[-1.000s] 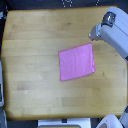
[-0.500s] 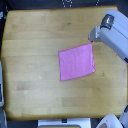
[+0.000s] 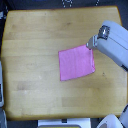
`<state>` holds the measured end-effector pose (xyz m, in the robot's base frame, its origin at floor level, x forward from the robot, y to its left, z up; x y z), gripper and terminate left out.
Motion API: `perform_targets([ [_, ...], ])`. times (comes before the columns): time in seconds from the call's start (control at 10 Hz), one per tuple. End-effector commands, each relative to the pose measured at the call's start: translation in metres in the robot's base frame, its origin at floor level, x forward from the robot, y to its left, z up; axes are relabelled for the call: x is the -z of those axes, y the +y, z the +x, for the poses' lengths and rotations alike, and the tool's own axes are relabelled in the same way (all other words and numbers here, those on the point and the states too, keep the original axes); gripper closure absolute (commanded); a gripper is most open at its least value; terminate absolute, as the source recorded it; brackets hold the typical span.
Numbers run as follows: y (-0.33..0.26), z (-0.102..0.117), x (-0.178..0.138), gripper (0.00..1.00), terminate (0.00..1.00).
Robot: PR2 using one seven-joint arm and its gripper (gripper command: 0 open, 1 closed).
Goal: Folding a cloth
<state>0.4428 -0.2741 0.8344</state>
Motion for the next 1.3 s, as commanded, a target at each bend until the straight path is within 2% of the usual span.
perform_targets([
  [0.0, 0.001, -0.009, 0.053, 0.00, 0.00],
  [0.3, 0.000, -0.011, 0.075, 0.00, 0.00],
  [1.1, -0.002, -0.017, 0.103, 0.00, 0.00],
  [1.2, -0.005, -0.017, 0.104, 1.00, 0.00],
])
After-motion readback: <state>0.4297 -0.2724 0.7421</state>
